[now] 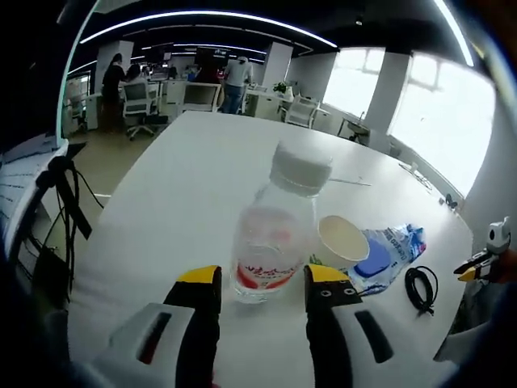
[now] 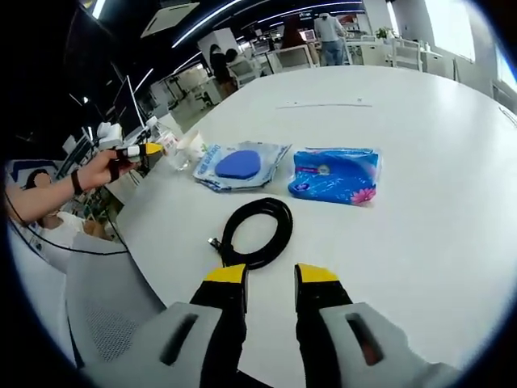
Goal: Arrange the tabletop items into an orderly group along one side of the table until the central work area is clear of visible clutter.
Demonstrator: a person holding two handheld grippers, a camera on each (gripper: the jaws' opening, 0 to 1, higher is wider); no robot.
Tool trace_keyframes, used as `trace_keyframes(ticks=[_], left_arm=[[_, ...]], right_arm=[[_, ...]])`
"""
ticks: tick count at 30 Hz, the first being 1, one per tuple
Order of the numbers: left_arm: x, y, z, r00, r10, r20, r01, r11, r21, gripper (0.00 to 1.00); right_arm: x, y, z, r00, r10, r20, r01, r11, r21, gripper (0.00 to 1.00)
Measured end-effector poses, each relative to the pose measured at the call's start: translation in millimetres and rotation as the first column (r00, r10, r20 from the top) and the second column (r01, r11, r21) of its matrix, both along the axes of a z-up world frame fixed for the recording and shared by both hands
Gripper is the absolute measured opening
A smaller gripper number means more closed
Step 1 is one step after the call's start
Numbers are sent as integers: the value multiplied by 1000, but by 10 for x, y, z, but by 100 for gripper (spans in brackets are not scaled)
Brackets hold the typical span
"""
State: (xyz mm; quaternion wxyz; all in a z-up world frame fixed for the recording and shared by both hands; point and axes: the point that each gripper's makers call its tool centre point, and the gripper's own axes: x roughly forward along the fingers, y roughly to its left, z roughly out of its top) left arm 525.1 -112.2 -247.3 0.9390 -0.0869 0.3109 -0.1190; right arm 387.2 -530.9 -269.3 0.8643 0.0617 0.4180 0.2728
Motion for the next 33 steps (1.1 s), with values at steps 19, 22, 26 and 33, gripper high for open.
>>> trace_keyframes(ticks=[19,22,26,33], left_arm=[[104,-91,-41,1000,-31,-4,31,999,16,36],[101,-105,-40,1000,-30,-5,31,999,21,36],[112,-116,-40,1000,-29,-7,29,999,22,36],[153,-196,-37,999,-31,-8,31,999,26,35]], right_arm=[[-45,-17,-48,1000,-7,-16,7,1000,6,20],[-38,-29,-54,1000,-9,-16,9,1000,8,20],[-36,-22,-60,1000,-8,-18,8,1000,10,20],[-35,6,-80,1000,-3,-23,4,1000,14,19]])
